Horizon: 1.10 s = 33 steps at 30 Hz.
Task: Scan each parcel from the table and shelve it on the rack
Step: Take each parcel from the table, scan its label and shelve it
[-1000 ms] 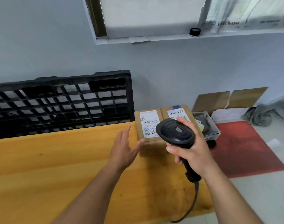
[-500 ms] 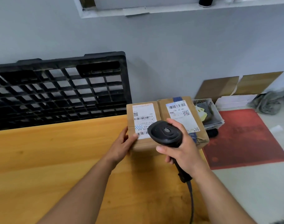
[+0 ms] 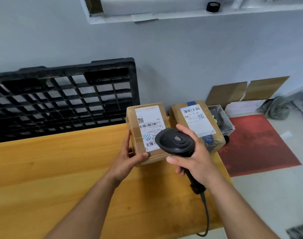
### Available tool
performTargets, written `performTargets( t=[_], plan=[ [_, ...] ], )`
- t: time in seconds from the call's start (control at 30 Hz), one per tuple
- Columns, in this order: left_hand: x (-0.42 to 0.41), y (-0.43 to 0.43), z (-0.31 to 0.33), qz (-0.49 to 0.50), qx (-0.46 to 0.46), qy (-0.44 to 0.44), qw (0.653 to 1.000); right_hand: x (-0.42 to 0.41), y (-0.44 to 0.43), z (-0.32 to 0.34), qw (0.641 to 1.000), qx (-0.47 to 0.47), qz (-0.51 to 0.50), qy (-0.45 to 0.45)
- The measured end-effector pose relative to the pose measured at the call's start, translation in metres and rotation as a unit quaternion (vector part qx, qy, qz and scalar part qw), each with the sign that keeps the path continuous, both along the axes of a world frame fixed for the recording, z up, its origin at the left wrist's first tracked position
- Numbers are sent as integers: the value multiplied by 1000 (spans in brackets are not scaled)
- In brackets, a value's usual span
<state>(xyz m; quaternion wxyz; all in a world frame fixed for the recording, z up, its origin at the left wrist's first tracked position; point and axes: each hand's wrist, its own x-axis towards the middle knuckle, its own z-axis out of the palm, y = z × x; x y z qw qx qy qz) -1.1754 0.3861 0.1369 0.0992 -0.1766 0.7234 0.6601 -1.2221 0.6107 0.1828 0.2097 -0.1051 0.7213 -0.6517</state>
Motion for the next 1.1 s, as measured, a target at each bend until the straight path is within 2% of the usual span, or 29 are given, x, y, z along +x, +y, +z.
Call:
performTargets(
  t=[0.17, 0.5, 1.1],
  plan=[
    [32, -30, 19, 58, -36, 63, 996, 32, -24, 27, 999, -42, 28, 12],
    [78, -89, 43, 92, -82, 126, 984, 93, -71, 85, 990, -109, 70, 59],
    [124, -142, 33, 107, -97, 135, 980, 155, -104, 94, 991, -99, 47, 74]
  ],
)
